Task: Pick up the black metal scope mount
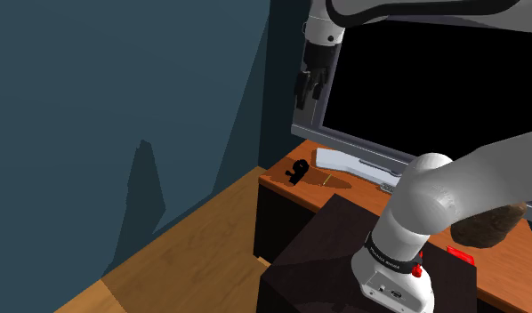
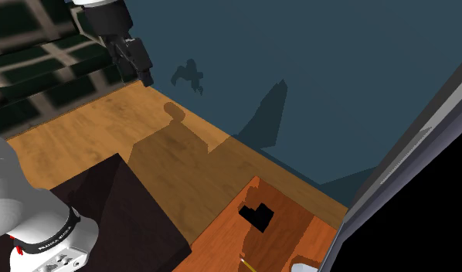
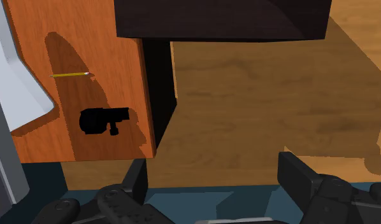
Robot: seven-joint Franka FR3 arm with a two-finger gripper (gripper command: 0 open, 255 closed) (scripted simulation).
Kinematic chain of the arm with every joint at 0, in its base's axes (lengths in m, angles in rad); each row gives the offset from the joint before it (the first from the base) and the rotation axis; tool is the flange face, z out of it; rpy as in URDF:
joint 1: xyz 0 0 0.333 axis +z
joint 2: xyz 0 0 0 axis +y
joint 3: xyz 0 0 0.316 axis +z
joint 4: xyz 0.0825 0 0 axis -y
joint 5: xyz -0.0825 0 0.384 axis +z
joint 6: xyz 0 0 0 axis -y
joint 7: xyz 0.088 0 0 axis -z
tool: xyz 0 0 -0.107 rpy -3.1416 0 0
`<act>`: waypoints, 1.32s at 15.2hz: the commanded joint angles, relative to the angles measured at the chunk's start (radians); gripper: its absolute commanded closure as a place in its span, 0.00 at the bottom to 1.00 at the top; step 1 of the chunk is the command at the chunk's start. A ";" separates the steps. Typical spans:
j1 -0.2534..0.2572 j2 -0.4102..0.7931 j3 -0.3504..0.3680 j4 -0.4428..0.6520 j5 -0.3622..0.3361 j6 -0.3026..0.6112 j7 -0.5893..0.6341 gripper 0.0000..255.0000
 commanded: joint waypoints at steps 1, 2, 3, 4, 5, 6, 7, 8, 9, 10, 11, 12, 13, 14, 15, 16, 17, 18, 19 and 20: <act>0.000 0.000 0.000 0.000 0.000 0.000 0.000 0.00; -0.005 0.014 -0.016 -0.014 -0.006 0.027 -0.014 0.00; -0.011 0.029 -0.032 -0.027 -0.012 0.054 -0.027 0.00; -0.016 0.045 -0.049 -0.039 -0.018 0.081 -0.041 0.00; -0.021 0.063 -0.065 -0.050 -0.023 0.108 -0.055 0.00; -0.026 0.083 -0.081 -0.059 -0.028 0.135 -0.069 0.00; -0.031 0.104 -0.097 -0.067 -0.033 0.162 -0.083 0.00; -0.036 0.126 -0.114 -0.074 -0.037 0.190 -0.097 0.00; -0.041 0.149 -0.129 -0.079 -0.040 0.217 -0.111 0.00; -0.045 0.174 -0.146 -0.083 -0.043 0.244 -0.126 0.00; -0.049 0.200 -0.162 -0.086 -0.045 0.272 -0.140 0.00; -0.053 0.227 -0.178 -0.087 -0.046 0.299 -0.155 0.00; -0.056 0.256 -0.194 -0.088 -0.047 0.325 -0.171 0.00; -0.059 0.286 -0.209 -0.087 -0.046 0.352 -0.187 0.00; -0.062 0.316 -0.225 -0.084 -0.044 0.378 -0.203 0.00; -0.064 0.348 -0.241 -0.080 -0.040 0.404 -0.220 0.00; -0.066 0.381 -0.256 -0.075 -0.036 0.429 -0.237 0.00; -0.068 0.415 -0.271 -0.069 -0.029 0.454 -0.256 0.00; -0.069 0.450 -0.286 -0.061 -0.021 0.478 -0.275 0.00; -0.070 0.485 -0.301 -0.052 -0.011 0.501 -0.295 0.00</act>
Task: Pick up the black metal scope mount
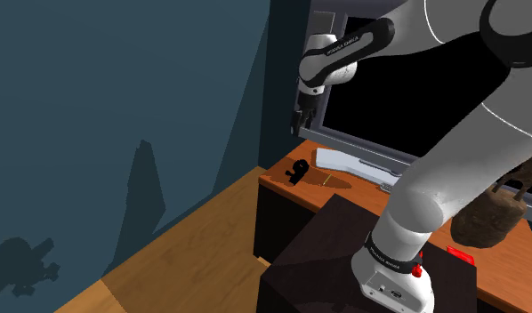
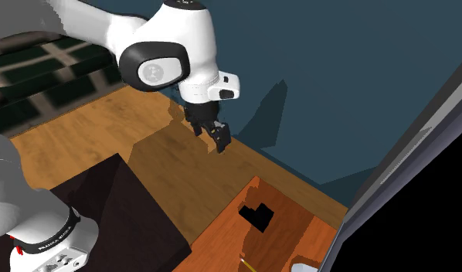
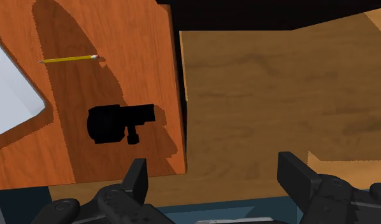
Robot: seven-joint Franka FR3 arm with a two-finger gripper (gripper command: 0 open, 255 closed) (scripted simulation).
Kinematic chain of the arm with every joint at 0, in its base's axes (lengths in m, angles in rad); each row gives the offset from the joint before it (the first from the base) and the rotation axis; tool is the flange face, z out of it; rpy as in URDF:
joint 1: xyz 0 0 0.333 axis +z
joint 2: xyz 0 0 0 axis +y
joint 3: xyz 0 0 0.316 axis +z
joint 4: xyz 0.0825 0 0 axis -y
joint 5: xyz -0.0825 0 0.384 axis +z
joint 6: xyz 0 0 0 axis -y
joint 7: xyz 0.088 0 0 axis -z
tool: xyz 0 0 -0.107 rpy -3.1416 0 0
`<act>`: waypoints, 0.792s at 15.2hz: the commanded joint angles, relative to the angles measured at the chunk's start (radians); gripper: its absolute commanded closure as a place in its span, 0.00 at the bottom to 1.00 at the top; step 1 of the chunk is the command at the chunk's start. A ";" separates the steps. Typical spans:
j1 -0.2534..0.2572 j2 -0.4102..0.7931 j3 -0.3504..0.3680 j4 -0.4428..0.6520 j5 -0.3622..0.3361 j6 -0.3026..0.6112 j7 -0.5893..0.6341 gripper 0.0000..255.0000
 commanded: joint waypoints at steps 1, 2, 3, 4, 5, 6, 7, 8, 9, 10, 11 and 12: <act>-0.002 0.068 -0.027 0.015 0.020 0.048 -0.039 0.00; -0.003 0.106 -0.041 0.026 0.034 0.069 -0.061 0.00; -0.004 0.144 -0.053 0.039 0.050 0.090 -0.085 0.00; -0.006 0.182 -0.065 0.053 0.068 0.109 -0.109 0.00; -0.008 0.222 -0.075 0.068 0.089 0.128 -0.134 0.00; -0.012 0.262 -0.083 0.085 0.111 0.145 -0.161 0.00; -0.016 0.303 -0.090 0.103 0.135 0.160 -0.188 0.00; -0.023 0.343 -0.094 0.122 0.161 0.174 -0.215 0.00; -0.030 0.384 -0.097 0.143 0.187 0.186 -0.242 0.00; -0.039 0.426 -0.098 0.165 0.213 0.197 -0.270 0.00; -0.050 0.467 -0.097 0.188 0.239 0.207 -0.297 0.00; -0.063 0.508 -0.093 0.213 0.265 0.215 -0.322 0.00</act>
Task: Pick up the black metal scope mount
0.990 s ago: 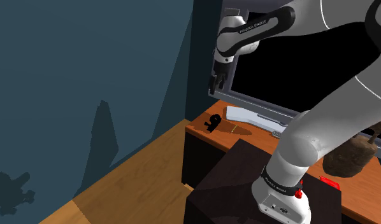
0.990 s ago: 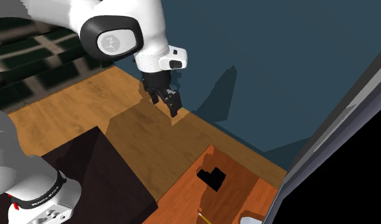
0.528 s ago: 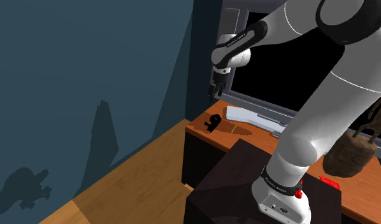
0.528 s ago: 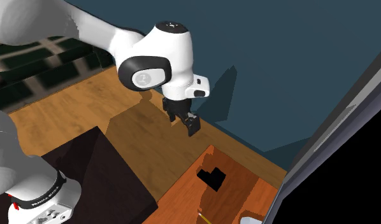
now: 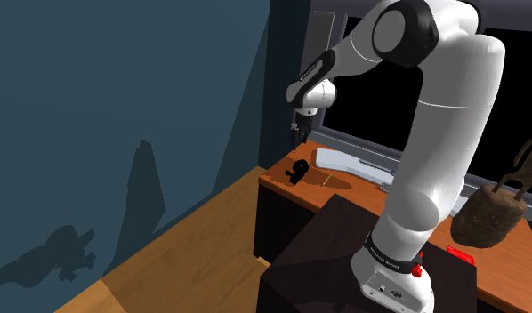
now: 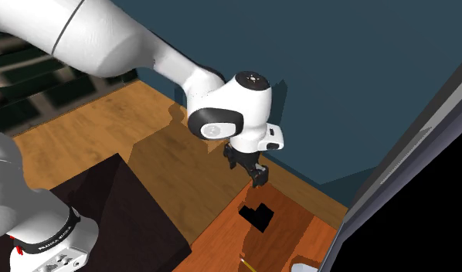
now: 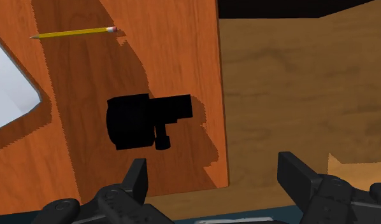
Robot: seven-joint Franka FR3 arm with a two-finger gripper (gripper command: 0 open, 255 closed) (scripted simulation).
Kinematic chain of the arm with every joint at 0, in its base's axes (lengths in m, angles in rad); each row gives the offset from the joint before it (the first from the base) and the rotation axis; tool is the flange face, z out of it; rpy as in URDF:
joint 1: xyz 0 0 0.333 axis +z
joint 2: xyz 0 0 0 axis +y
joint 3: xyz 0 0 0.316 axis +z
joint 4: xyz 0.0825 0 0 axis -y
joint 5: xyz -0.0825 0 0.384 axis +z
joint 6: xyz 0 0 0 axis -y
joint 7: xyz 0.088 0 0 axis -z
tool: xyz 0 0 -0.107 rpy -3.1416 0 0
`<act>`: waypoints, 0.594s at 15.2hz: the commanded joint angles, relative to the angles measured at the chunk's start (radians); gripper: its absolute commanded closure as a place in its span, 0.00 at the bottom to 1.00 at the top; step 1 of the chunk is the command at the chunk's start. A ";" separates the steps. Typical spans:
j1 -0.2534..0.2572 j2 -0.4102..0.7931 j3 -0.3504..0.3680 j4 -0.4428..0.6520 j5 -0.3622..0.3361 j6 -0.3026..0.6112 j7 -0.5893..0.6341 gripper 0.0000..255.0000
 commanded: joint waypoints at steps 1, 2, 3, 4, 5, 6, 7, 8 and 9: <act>-0.023 0.073 0.006 0.037 0.047 0.020 -0.048 0.00; -0.038 0.113 0.012 0.064 0.070 0.025 -0.071 0.00; -0.054 0.154 0.019 0.092 0.092 0.029 -0.093 0.00; -0.070 0.194 0.027 0.122 0.112 0.032 -0.112 0.00; -0.087 0.233 0.035 0.152 0.130 0.034 -0.131 0.00; -0.104 0.273 0.043 0.184 0.146 0.035 -0.147 0.00; -0.121 0.312 0.052 0.217 0.161 0.034 -0.162 0.00; -0.138 0.351 0.060 0.251 0.174 0.033 -0.176 0.00; -0.154 0.391 0.068 0.287 0.186 0.031 -0.188 0.00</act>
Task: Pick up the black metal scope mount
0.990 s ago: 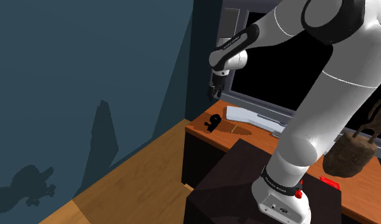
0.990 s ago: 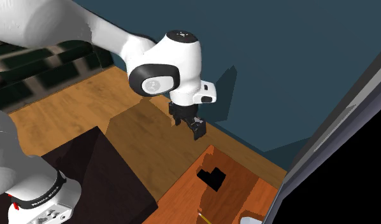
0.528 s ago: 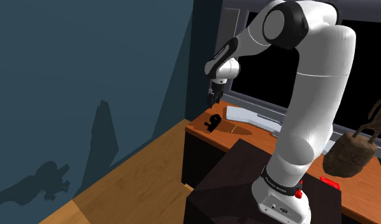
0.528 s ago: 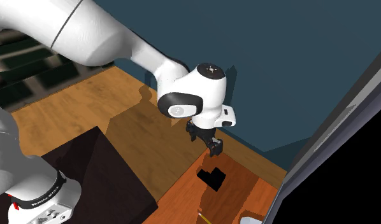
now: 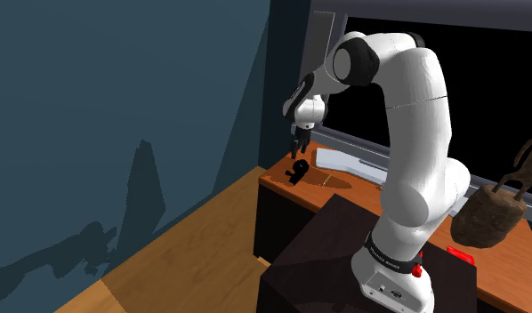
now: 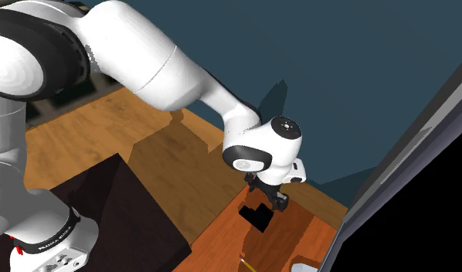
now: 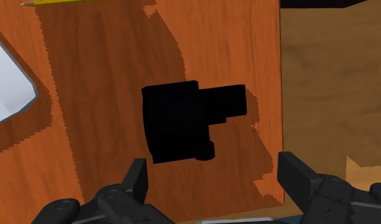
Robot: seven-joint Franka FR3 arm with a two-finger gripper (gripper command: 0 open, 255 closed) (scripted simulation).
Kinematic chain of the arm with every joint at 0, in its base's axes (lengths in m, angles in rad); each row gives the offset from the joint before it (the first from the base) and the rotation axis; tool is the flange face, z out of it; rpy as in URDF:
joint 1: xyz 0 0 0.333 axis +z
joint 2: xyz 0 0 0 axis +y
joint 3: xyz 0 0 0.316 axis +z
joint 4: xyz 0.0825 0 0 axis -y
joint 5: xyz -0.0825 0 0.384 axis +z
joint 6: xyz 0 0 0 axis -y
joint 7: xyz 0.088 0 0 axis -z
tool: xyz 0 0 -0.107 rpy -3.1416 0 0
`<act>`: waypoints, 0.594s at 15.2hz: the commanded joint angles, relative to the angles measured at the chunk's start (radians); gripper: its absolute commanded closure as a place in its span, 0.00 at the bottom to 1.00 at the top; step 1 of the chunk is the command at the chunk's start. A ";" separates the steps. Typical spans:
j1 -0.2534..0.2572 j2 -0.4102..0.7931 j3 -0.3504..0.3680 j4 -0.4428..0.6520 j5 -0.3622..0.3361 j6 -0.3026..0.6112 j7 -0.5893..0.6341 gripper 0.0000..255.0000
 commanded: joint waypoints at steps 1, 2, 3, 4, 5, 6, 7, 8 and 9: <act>-0.030 0.079 0.016 0.078 0.021 -0.011 -0.018 0.00; -0.046 0.118 0.024 0.116 0.030 -0.015 -0.027 0.00; -0.047 0.119 0.024 0.117 0.030 -0.015 -0.027 0.00; -0.050 0.130 0.028 0.119 0.034 -0.007 -0.030 0.00; -0.052 0.141 0.031 0.122 0.038 0.001 -0.033 0.00; -0.055 0.151 0.035 0.125 0.041 0.008 -0.035 0.00; -0.058 0.162 0.039 0.128 0.045 0.016 -0.038 0.00; -0.060 0.173 0.042 0.132 0.049 0.024 -0.041 0.00; -0.063 0.185 0.046 0.135 0.053 0.031 -0.043 0.00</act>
